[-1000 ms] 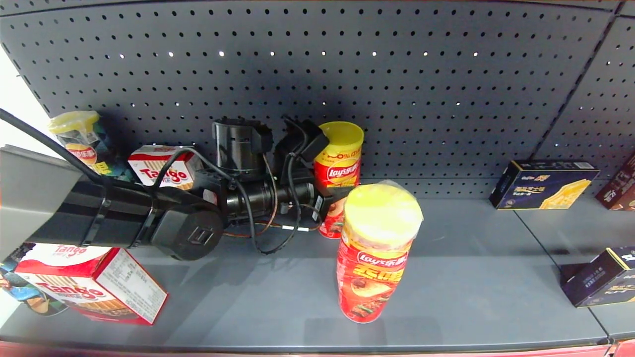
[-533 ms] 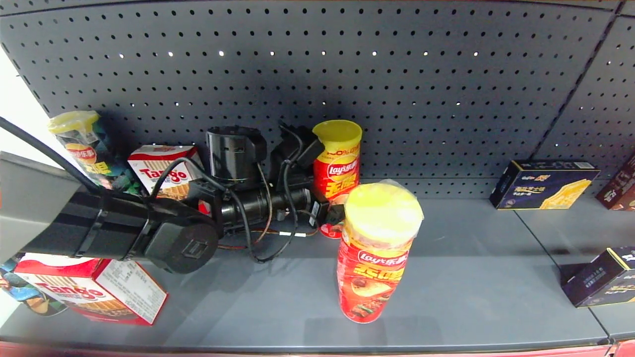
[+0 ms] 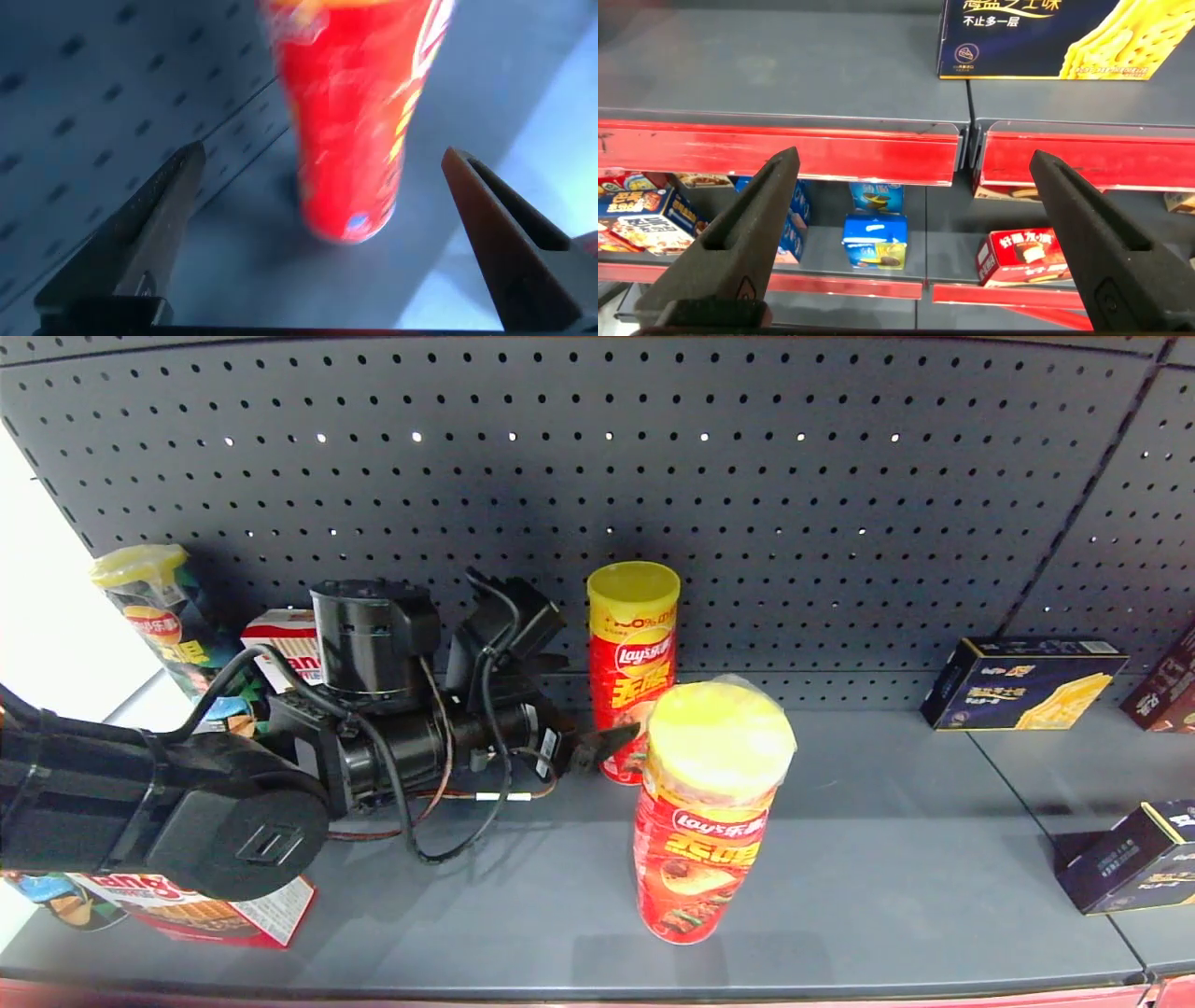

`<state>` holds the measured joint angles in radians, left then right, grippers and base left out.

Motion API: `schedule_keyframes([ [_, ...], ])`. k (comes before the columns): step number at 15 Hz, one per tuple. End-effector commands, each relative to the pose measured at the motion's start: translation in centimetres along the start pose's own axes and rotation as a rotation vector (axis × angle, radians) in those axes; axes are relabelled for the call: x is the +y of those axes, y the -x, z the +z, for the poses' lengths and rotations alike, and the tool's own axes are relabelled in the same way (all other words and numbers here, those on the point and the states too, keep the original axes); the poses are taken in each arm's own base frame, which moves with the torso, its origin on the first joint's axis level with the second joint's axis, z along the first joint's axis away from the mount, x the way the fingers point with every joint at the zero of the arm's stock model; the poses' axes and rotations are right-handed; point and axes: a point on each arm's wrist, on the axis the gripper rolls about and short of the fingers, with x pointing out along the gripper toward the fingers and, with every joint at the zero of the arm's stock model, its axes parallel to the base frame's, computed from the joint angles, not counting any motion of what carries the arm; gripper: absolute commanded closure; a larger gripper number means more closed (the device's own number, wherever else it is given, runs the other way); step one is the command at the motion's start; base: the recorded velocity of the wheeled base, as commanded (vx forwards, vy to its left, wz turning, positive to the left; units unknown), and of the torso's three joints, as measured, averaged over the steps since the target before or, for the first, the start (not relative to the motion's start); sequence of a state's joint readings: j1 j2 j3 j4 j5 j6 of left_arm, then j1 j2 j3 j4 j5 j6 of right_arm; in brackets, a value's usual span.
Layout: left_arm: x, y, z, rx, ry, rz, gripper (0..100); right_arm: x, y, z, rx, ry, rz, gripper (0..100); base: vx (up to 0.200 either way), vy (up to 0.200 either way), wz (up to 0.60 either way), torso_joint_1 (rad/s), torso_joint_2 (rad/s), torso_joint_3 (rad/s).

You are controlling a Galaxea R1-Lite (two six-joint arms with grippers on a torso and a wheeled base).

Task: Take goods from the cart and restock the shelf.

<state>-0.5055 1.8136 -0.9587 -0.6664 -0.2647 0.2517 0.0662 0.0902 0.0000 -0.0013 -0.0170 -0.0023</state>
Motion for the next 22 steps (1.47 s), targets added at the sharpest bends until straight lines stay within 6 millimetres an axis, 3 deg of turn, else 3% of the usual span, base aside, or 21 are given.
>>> schedule_keyframes([
  [1,0.2,1.0,0.2,-0.006,-0.001,0.025,0,0.0,0.0,0.0,0.002,0.001,0.000,0,0.000,0.000,0.00,0.000,0.00,0.000],
  [8,1.1,1.6,-0.4,0.005,-0.025,0.086,0,0.0,0.0,0.0,0.002,0.001,0.000,0,0.000,0.000,0.00,0.000,0.00,0.000],
  [22,1.8,0.3,-0.7,0.018,-0.023,0.142,0,0.0,0.0,0.0,0.002,0.001,0.000,0,0.000,0.000,0.00,0.000,0.00,0.000],
])
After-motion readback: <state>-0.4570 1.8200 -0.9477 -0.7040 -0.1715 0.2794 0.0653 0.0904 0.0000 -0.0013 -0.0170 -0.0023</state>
